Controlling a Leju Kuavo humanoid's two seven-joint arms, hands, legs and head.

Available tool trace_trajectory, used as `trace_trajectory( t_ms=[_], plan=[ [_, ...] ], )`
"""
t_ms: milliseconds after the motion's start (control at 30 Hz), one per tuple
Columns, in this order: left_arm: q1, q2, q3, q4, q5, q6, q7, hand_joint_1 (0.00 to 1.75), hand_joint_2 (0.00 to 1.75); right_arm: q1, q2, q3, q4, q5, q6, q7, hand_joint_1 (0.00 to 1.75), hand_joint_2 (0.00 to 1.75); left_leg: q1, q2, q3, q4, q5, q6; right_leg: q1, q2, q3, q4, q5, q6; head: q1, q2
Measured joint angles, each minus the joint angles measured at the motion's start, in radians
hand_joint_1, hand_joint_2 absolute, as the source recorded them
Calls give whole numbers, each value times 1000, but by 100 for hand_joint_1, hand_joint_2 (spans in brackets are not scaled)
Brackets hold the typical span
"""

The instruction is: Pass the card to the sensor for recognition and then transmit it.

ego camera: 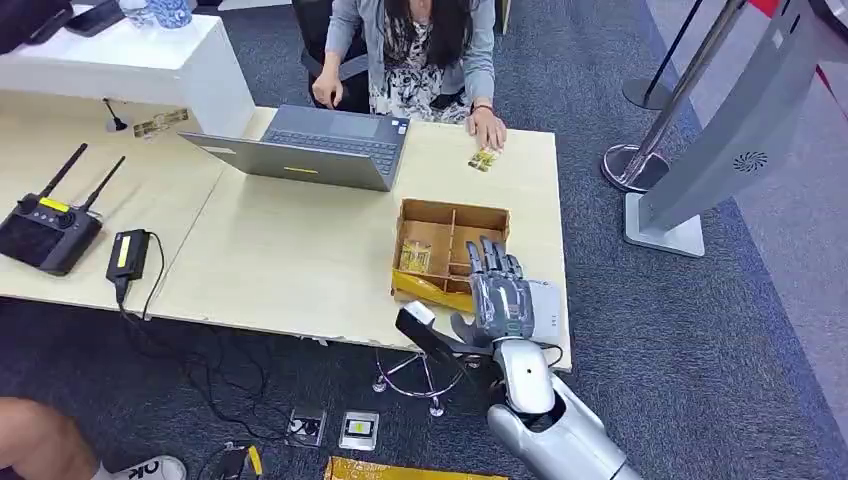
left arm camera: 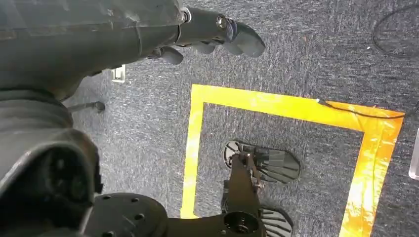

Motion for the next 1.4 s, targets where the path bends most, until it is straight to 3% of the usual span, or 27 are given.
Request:
trace_trajectory(
  t_ms=[1400],
  plan=[
    [-16,-1,0,0,-12,-18,16,0,0,-71,70,1,146,43,29,3,0,175,0,0,0,0,0,0,0,0,0,0,0,0,0,0]
  ],
)
